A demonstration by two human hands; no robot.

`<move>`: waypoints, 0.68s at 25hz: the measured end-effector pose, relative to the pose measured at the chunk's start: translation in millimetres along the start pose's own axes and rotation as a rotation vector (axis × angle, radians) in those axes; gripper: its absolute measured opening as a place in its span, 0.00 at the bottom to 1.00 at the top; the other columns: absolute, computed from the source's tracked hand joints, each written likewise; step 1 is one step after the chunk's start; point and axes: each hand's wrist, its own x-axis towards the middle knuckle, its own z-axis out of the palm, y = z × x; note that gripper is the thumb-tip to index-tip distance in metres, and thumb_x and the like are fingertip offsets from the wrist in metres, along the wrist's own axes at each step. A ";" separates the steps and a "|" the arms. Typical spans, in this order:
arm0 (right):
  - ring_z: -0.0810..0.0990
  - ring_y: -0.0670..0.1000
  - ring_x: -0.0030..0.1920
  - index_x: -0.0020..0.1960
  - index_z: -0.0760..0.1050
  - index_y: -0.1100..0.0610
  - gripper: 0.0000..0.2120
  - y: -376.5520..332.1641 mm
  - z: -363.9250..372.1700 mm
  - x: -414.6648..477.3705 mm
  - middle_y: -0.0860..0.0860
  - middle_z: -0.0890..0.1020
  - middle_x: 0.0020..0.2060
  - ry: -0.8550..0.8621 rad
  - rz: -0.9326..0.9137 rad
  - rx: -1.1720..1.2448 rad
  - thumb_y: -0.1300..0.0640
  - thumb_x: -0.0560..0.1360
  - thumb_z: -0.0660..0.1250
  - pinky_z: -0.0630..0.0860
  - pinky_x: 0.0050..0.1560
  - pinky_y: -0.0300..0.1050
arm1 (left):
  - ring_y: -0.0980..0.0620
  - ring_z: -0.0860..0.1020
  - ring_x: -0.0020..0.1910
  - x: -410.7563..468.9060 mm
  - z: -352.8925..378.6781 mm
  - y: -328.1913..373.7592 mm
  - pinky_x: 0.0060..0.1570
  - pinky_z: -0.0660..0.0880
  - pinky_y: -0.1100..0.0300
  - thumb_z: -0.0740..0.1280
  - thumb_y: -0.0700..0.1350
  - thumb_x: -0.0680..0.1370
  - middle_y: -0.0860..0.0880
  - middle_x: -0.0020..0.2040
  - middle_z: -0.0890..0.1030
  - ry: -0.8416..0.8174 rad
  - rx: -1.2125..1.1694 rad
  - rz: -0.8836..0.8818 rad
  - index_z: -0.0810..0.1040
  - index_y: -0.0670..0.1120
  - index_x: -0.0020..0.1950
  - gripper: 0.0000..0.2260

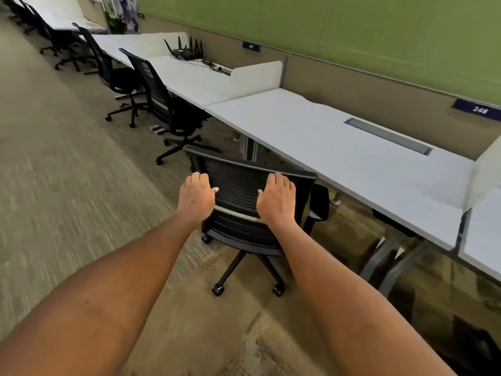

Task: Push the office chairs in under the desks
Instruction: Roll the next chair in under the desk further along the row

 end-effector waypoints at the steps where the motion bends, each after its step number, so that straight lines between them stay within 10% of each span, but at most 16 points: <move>1: 0.71 0.59 0.65 0.67 0.66 0.62 0.24 -7.5 3.8 13.5 0.59 0.73 0.64 -0.003 0.026 -0.023 0.50 0.77 0.65 0.67 0.66 0.55 | 0.39 0.72 0.57 20.4 -3.9 -9.3 0.57 0.72 0.45 0.65 0.48 0.78 0.39 0.56 0.74 0.003 0.007 0.039 0.71 0.39 0.58 0.15; 7: 0.58 0.59 0.74 0.75 0.55 0.61 0.39 -13.0 17.3 61.8 0.59 0.62 0.74 -0.200 0.189 -0.160 0.46 0.74 0.70 0.55 0.74 0.59 | 0.41 0.67 0.68 103.5 -0.6 -38.6 0.67 0.66 0.47 0.68 0.56 0.75 0.41 0.66 0.70 -0.126 0.042 0.235 0.66 0.40 0.70 0.30; 17: 0.72 0.59 0.61 0.61 0.73 0.54 0.27 23.3 45.1 112.1 0.55 0.73 0.60 -0.270 0.211 -0.234 0.38 0.71 0.66 0.67 0.62 0.59 | 0.38 0.58 0.74 166.1 46.5 -14.1 0.72 0.45 0.37 0.50 0.84 0.54 0.41 0.72 0.68 -0.328 0.120 0.116 0.68 0.51 0.70 0.55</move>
